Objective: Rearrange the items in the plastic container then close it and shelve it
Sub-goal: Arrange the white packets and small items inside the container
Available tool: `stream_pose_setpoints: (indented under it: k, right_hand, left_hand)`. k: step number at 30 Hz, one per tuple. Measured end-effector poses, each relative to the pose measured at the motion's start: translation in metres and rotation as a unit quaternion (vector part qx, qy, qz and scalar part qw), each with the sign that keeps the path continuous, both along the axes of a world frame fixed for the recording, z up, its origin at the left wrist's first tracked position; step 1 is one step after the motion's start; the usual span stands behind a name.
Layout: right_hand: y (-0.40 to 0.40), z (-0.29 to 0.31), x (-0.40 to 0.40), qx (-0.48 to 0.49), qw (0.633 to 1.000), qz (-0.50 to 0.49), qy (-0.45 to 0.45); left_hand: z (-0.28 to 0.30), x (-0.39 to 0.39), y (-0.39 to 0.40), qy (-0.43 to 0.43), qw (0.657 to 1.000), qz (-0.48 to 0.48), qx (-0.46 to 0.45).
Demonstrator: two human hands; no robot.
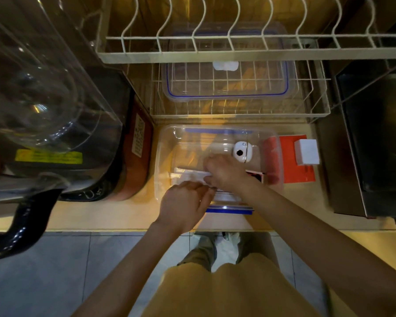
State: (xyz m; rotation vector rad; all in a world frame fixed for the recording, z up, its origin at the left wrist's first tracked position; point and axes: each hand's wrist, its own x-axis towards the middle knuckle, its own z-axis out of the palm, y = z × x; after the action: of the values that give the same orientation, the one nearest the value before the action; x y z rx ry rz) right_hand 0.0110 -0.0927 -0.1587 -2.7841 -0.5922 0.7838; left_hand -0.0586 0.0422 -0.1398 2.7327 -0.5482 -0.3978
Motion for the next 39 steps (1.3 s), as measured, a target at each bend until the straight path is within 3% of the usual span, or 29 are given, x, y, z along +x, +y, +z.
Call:
stream_pose_setpoints:
  k: [11,19,21,24,26,32,39]
  right_hand:
    - [0.006,-0.004,-0.006,0.005,0.998,0.047,-0.037]
    - [0.003,0.001,-0.002,0.090,0.994,-0.050,0.045]
    - [-0.003,0.008,0.005,0.181,0.972,-0.138,0.054]
    - [-0.011,0.026,0.010,0.323,0.906,-0.261,0.078]
    - [-0.018,0.033,0.010,0.349,0.887,-0.280,0.112]
    - [-0.019,0.026,-0.010,0.289,0.917,-0.221,0.164]
    - [-0.005,0.013,-0.029,0.259,0.938,-0.159,0.168]
  left_hand:
    - [-0.004,0.000,-0.002,-0.058,0.998,-0.001,0.012]
    - [-0.009,-0.001,-0.003,-0.084,0.996,0.019,0.033]
    - [-0.009,-0.002,-0.003,-0.092,0.995,0.023,0.032]
    - [-0.011,-0.004,-0.002,-0.097,0.995,0.024,0.008]
    - [-0.013,-0.004,-0.001,-0.106,0.994,0.026,-0.020]
    - [-0.016,-0.005,-0.001,-0.151,0.983,0.064,-0.078]
    - [-0.009,-0.005,-0.002,-0.063,0.996,0.059,-0.002]
